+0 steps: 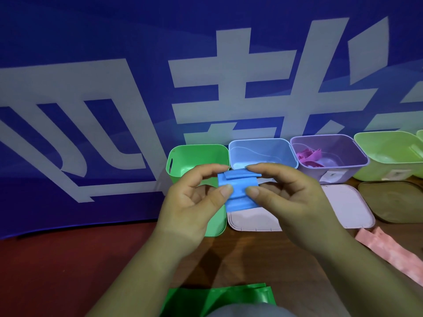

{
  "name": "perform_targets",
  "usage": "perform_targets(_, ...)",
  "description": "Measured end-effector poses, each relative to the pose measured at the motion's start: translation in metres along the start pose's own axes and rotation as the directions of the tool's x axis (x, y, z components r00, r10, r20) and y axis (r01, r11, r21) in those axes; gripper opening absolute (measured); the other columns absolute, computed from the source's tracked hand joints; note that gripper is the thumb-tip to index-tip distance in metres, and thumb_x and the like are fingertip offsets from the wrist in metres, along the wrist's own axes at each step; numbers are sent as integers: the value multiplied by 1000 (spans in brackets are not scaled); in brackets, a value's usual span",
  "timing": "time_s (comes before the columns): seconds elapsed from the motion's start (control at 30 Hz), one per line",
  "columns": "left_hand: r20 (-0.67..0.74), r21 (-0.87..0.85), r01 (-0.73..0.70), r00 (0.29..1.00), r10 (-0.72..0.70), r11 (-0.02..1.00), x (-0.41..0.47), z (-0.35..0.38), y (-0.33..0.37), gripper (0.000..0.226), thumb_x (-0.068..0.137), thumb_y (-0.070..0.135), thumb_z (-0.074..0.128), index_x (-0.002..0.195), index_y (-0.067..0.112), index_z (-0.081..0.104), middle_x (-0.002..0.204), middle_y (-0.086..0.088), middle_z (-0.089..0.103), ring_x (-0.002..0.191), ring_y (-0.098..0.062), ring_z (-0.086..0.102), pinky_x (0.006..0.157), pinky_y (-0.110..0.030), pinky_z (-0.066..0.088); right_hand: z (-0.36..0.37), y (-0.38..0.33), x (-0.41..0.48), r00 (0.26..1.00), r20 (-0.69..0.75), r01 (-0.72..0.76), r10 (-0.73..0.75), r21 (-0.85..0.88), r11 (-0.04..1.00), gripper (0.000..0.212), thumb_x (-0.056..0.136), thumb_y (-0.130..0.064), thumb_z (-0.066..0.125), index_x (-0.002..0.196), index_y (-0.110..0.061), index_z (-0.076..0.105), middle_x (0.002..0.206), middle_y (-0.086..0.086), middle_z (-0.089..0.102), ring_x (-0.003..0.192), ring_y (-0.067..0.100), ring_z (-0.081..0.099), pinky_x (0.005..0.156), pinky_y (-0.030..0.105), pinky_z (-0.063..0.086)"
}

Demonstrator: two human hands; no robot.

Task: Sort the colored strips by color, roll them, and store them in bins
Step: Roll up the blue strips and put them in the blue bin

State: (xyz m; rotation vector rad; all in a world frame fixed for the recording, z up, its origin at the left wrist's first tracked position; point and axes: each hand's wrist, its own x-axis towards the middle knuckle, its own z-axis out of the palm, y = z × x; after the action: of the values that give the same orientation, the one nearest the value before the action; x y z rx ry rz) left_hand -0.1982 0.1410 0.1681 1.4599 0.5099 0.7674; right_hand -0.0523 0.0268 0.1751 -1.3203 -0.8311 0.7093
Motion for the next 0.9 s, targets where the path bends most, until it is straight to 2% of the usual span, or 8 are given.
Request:
perform_targets(0.07, 37, -6, -27, 999, 27, 1000, -1, 0, -1, 35, 72, 31, 77, 106, 35, 72, 102, -25, 65, 81, -33, 57, 74, -43, 48, -1, 0, 1, 1000, -21, 12, -13, -16, 1000, 30, 68, -23, 74, 98, -26, 73, 87, -1, 77, 78, 14, 72, 72, 25, 58)
perform_targets(0.2, 25, 1, -89, 996, 89, 996, 1, -1, -5, 39, 67, 21, 81, 103, 34, 74, 112, -11, 67, 84, -47, 58, 80, -48, 53, 0, -1, 4, 1000, -16, -1, 0, -18, 1000, 31, 70, -25, 74, 101, -26, 72, 85, -3, 77, 80, 12, 72, 78, 28, 59)
perform_targets(0.3, -21, -33, -60, 998, 59, 998, 4, 1, -7, 41, 67, 6, 82, 98, 32, 76, 96, -6, 71, 81, -35, 61, 75, -35, 56, -2, 4, 6, 999, 50, -8, 8, -10, 1000, 35, 75, -30, 84, 107, -31, 72, 83, 17, 73, 75, 26, 64, 73, 46, 52)
perform_targets(0.4, -64, -118, 0, 998, -7, 993, 8, 4, -7, 35, 68, -1, 73, 95, 22, 74, 95, 2, 75, 79, -18, 70, 69, -25, 56, -6, 11, 9, 993, 113, -18, 15, 26, 999, 51, 70, -32, 82, 118, -31, 67, 91, 31, 64, 78, 32, 59, 72, 47, 49)
perform_targets(0.5, -96, -158, 72, 991, -88, 985, 11, 7, -9, 32, 67, 6, 74, 89, 28, 77, 94, -1, 74, 68, -15, 69, 61, -23, 54, -8, 17, 14, 988, 147, 56, -47, -60, 997, 58, 70, -34, 82, 124, -29, 63, 110, 14, 69, 98, 36, 66, 86, 53, 55)
perform_targets(0.6, -117, -180, 138, 980, -160, 974, 14, 10, -12, 29, 68, 11, 74, 86, 33, 78, 89, -3, 74, 60, -17, 66, 58, -24, 53, -12, 23, 20, 984, 117, 156, -137, -177, 972, 55, 74, -30, 81, 126, -27, 61, 125, 5, 63, 113, 28, 63, 93, 46, 54)
perform_targets(0.77, -159, -158, 220, 957, -244, 963, 25, 11, -16, 26, 67, 17, 87, 87, 29, 75, 77, -3, 72, 54, -18, 64, 58, -26, 52, -15, 30, 31, 947, 144, 320, -286, -357, 878, 50, 78, -20, 79, 124, -23, 61, 121, -2, 63, 111, 21, 64, 94, 33, 55)
perform_targets(0.9, -156, -83, 258, 951, -269, 962, 35, 12, -20, 31, 71, 30, 83, 98, 24, 69, 75, 2, 74, 64, -13, 68, 62, -24, 51, -20, 39, 43, 930, 165, 366, -327, -437, 822, 47, 81, -19, 80, 124, -18, 61, 115, -3, 63, 108, 20, 64, 93, 35, 55)
